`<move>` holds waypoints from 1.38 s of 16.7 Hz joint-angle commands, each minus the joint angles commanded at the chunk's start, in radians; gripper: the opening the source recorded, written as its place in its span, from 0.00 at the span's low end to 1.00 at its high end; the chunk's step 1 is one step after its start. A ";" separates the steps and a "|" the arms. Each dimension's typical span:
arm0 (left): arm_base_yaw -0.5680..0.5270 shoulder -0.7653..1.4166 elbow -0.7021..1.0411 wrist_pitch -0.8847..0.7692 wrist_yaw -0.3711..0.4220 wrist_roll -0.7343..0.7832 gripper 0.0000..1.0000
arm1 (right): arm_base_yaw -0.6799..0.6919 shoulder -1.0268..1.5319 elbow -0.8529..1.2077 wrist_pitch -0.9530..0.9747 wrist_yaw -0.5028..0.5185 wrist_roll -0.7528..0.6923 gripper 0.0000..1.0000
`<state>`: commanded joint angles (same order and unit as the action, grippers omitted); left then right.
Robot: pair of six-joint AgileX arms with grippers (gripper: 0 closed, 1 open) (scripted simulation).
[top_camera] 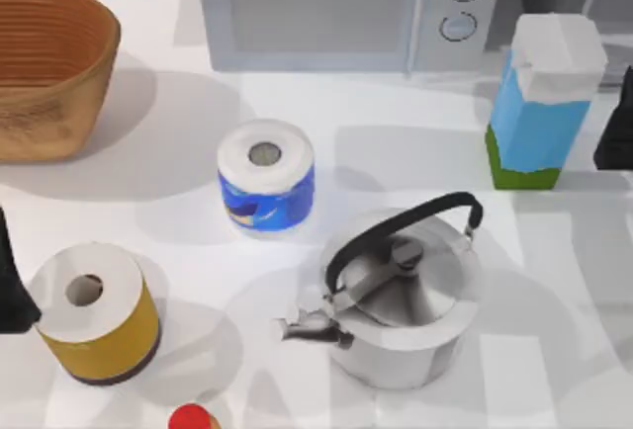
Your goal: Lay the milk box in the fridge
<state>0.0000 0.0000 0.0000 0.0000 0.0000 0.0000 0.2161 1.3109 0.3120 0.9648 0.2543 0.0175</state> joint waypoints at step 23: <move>0.000 0.000 0.000 0.000 0.000 0.000 1.00 | 0.173 0.965 0.249 0.740 0.175 -0.002 1.00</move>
<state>0.0000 0.0000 0.0000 0.0000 0.0000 0.0000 0.3891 2.2755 0.5605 1.7050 0.4291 0.0152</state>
